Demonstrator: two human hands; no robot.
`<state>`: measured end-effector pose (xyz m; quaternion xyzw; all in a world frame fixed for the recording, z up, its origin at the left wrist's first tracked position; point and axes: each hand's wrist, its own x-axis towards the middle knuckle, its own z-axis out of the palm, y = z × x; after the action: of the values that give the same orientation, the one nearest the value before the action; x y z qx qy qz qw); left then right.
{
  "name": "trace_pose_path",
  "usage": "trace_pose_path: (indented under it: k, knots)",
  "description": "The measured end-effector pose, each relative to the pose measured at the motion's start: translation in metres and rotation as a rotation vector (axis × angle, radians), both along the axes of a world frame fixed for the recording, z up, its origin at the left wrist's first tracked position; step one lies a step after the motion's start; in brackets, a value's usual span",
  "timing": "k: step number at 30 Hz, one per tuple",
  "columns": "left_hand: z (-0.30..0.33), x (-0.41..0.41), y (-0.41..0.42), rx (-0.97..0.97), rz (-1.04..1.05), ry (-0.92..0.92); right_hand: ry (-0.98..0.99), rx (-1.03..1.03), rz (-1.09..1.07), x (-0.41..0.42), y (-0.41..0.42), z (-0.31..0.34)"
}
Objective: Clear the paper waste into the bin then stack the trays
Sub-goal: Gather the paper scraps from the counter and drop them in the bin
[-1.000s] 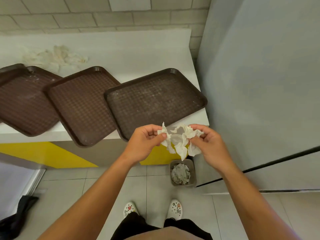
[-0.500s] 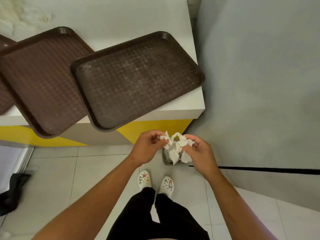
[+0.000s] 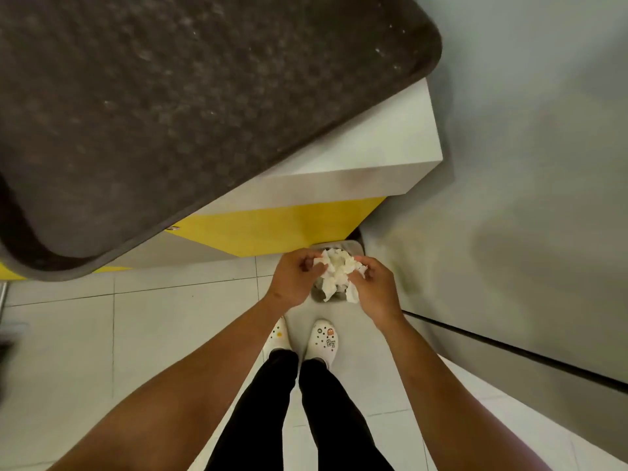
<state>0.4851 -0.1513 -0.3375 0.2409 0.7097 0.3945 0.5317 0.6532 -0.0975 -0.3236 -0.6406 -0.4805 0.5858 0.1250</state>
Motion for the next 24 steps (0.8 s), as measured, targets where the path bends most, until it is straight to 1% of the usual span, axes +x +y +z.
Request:
trace_pose_path:
  k: [4,9,11,13,15,18,20,24]
  knots:
    - [-0.053,0.005,0.013,-0.032,-0.046,0.009,-0.061,0.012,-0.046,0.006,0.007,-0.048]
    - [-0.1,0.011,0.028,-0.061,-0.058,0.015,-0.117,0.044,-0.09,0.009,0.013,-0.102]
    - [-0.118,0.012,0.031,-0.075,-0.084,0.011,-0.114,0.02,-0.123,0.009,0.015,-0.119]
    - [-0.135,0.013,0.031,-0.11,-0.133,-0.032,-0.108,-0.037,-0.144,0.009,0.015,-0.135]
    - [-0.158,0.01,0.028,-0.134,-0.209,-0.041,-0.119,-0.055,-0.089,0.014,0.013,-0.155]
    - [-0.141,0.001,0.026,-0.135,-0.247,-0.017,-0.117,-0.093,-0.028,0.029,0.006,-0.193]
    - [-0.131,-0.006,0.023,-0.125,-0.272,0.003,-0.093,-0.111,-0.049,0.027,0.003,-0.178]
    - [-0.102,-0.018,0.012,-0.113,-0.26,0.008,0.013,-0.116,-0.082,0.01,0.006,-0.113]
